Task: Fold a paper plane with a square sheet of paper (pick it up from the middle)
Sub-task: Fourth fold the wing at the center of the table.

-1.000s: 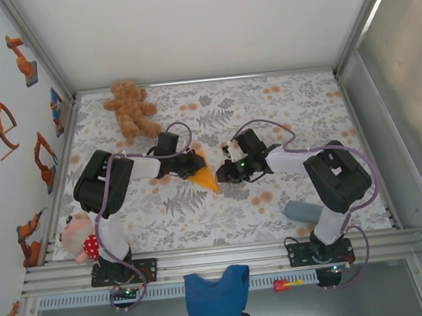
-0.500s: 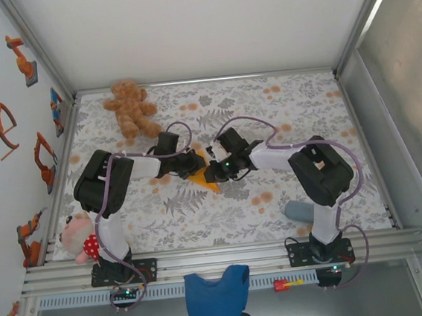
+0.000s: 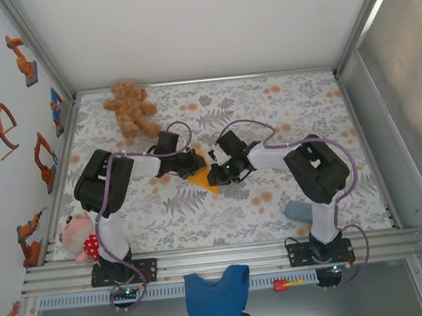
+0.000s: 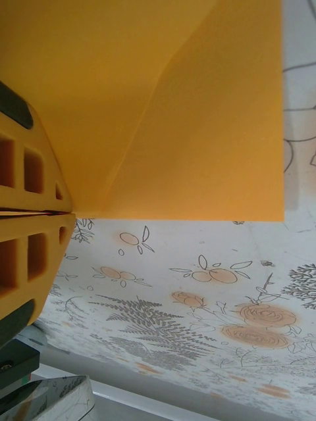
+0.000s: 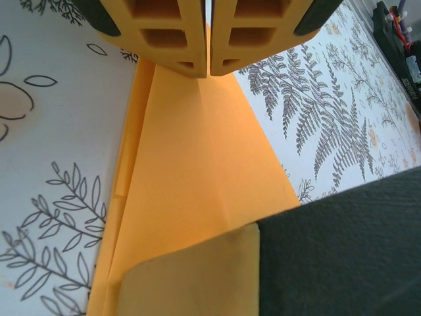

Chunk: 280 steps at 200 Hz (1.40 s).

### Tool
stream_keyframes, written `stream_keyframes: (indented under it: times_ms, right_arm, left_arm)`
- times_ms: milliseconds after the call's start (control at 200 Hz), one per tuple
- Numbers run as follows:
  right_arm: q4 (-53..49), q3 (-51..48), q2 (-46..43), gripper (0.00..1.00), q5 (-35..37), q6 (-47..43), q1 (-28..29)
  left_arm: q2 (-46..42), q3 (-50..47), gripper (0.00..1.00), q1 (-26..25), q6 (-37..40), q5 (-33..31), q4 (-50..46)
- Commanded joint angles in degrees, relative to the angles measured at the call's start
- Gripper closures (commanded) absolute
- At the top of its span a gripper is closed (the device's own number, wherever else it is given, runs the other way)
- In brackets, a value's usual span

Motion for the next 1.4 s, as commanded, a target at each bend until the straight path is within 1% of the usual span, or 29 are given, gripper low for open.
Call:
stream_keyframes:
  times_ms: [0, 356, 676, 957, 1157, 1397]
  right_arm:
    - [-2.4, -0.2, 1.0, 0.91, 2.0, -1.2, 0.2]
    - [-5.1, -0.3, 1.4, 0.92, 3.2, -2.6, 0.2]
    - [-7.7, -1.4, 1.3, 0.94, 1.9, -4.4, 0.2]
    - [-11.5, -4.1, -1.4, 0.95, 1.8, -6.6, 0.2]
    - [-12.6, -6.1, -3.1, 0.95, 0.7, -6.9, 0.2]
    - [-13.8, -8.2, -5.1, 0.95, 1.2, -7.3, 0.2]
  left_arm:
    - [3.2, -0.3, 0.90, 0.1, 1.3, -2.8, -5.7]
    - [4.4, 1.1, 0.91, 0.2, 0.9, -5.4, -10.2]
    - [5.1, 1.2, 0.92, 0.5, 0.8, -6.4, -12.0]
    - [5.4, 1.2, 0.92, 0.6, 0.8, -7.0, -12.9]
    - [5.5, 1.3, 0.92, 0.6, 0.7, -6.9, -13.0]
    - [5.5, 1.2, 0.92, 0.7, 0.8, -6.8, -12.9]
